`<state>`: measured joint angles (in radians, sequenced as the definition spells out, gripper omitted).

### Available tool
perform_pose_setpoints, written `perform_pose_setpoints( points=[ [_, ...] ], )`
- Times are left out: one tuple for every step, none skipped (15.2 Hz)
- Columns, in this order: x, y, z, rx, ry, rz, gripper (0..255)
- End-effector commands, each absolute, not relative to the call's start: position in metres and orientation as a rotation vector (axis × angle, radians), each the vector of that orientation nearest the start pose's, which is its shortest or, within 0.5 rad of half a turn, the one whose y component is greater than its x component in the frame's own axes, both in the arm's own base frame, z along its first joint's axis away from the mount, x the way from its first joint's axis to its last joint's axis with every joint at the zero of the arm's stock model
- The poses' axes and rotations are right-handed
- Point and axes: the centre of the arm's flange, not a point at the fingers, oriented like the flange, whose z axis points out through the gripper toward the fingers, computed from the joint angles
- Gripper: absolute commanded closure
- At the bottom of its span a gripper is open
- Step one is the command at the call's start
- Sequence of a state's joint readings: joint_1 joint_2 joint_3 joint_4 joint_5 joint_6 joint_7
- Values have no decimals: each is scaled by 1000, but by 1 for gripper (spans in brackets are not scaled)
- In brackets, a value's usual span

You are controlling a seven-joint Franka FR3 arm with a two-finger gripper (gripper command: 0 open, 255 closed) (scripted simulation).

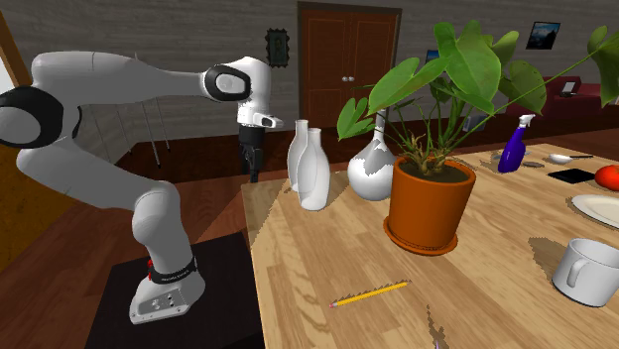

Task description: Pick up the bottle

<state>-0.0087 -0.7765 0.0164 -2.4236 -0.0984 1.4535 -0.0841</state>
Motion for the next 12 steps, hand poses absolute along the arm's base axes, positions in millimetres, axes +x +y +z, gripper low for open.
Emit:
perform_pose_setpoints(
  points=[
    [292, -8, 548, -3225, -135, 321, 0],
    [302, -6, 555, -3221, -139, 307, 0],
    [312, -5, 562, -3218, -142, 293, 0],
    [322, -3, 570, -3214, -146, 279, 0],
    [331, -1, 577, -3210, -149, 265, 0],
    [341, 1, 585, -3206, -152, 252, 0],
    [350, 2, 592, -3203, -156, 238, 0],
    [359, 4, 600, -3199, -159, 224, 0],
    [369, 6, 608, -3195, -163, 211, 0],
    [378, 7, 615, -3191, -166, 197, 0],
    [387, 9, 623, -3187, -169, 184, 0],
    [396, 11, 631, -3183, -173, 170, 0]
  ],
)
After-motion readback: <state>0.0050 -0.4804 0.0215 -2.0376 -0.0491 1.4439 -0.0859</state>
